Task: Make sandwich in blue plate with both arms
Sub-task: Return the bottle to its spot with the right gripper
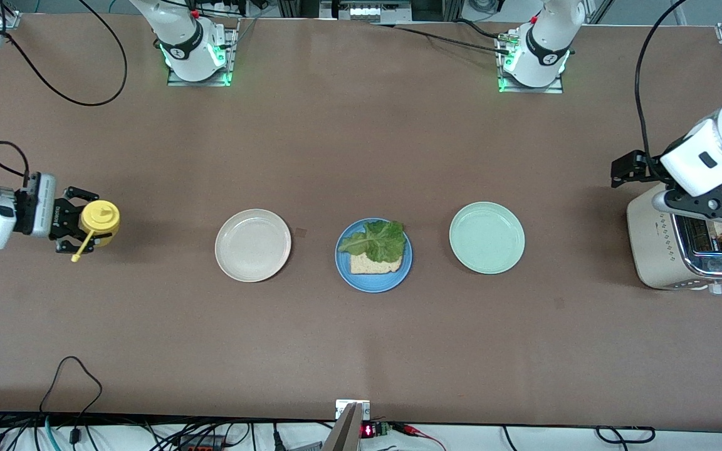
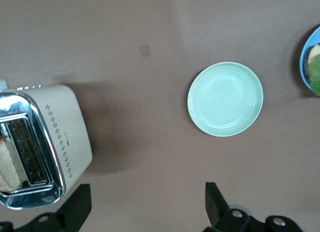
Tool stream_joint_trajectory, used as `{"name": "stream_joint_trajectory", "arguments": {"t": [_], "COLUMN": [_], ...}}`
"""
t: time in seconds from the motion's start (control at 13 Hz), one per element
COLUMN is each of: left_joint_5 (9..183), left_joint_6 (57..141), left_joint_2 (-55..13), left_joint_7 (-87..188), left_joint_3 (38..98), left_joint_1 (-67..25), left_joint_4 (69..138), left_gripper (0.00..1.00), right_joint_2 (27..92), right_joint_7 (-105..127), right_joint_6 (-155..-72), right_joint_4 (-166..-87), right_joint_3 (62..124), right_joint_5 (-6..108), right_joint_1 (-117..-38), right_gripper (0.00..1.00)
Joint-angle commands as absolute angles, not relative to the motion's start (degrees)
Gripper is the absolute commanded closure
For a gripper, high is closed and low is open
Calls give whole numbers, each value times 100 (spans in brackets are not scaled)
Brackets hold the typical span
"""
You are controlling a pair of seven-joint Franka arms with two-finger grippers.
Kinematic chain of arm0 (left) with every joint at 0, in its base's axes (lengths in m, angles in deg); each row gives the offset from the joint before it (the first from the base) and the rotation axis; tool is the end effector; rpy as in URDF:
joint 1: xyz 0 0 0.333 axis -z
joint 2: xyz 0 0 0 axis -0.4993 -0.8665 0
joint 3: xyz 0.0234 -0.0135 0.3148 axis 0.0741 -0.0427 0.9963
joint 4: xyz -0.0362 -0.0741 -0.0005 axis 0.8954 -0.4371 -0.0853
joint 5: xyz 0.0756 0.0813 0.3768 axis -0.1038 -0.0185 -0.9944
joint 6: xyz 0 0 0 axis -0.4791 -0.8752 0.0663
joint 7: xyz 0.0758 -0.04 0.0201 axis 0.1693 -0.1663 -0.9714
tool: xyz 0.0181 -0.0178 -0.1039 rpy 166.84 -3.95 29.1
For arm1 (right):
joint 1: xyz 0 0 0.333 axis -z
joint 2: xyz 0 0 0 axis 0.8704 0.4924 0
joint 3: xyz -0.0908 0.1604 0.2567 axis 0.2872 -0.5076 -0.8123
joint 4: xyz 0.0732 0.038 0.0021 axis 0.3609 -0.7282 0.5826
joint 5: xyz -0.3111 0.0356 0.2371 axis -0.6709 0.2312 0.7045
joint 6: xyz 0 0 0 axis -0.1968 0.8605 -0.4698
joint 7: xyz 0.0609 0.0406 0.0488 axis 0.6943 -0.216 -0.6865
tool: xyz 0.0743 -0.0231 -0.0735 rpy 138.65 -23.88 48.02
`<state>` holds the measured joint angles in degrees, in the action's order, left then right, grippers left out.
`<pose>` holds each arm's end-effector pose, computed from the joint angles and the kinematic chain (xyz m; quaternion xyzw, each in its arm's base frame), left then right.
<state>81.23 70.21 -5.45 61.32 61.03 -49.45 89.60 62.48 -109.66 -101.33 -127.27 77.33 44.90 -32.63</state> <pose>0.5974 -0.0257 0.5615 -0.9943 0.0873 0.0606 0.0128 0.6039 -0.1571 0.3034 -0.6405 -0.6882 -0.2100 0.2685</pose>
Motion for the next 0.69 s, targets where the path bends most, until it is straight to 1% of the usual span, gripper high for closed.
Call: {"name": "stream_joint_trajectory", "arguments": {"t": [0.0, 0.23, 0.39, 0.46, 0.62], "left_joint_5": [8157, 8130, 8122, 8052, 7325], "left_joint_6": [6875, 6866, 6673, 6716, 7206], "left_joint_2": [-634, -985, -1318, -1459, -1706], "left_joint_7": [6095, 6112, 6182, 6200, 6435], "left_joint_3": [6095, 6086, 6095, 6104, 6086], "left_joint_1": [-5042, -5463, -5980, -6166, -6352], "left_joint_4": [8924, 8933, 8951, 8950, 8968], "left_gripper": [0, 0, 0, 0, 0], "right_joint_2": [6747, 7354, 7627, 7759, 7918], "right_joint_7": [-11799, -12407, -12653, -12741, -12777], "right_joint_6": [-9733, -9426, -9363, -9363, -9372], "right_joint_4": [-12668, -12633, -12607, -12581, -12554], "right_joint_3": [7453, 7444, 7444, 7435, 7435], "right_joint_5": [4958, 5362, 5529, 5591, 5592], "right_joint_1": [-2598, -2307, -2236, -2166, -2078], "right_gripper": [100, 100, 100, 100, 100]}}
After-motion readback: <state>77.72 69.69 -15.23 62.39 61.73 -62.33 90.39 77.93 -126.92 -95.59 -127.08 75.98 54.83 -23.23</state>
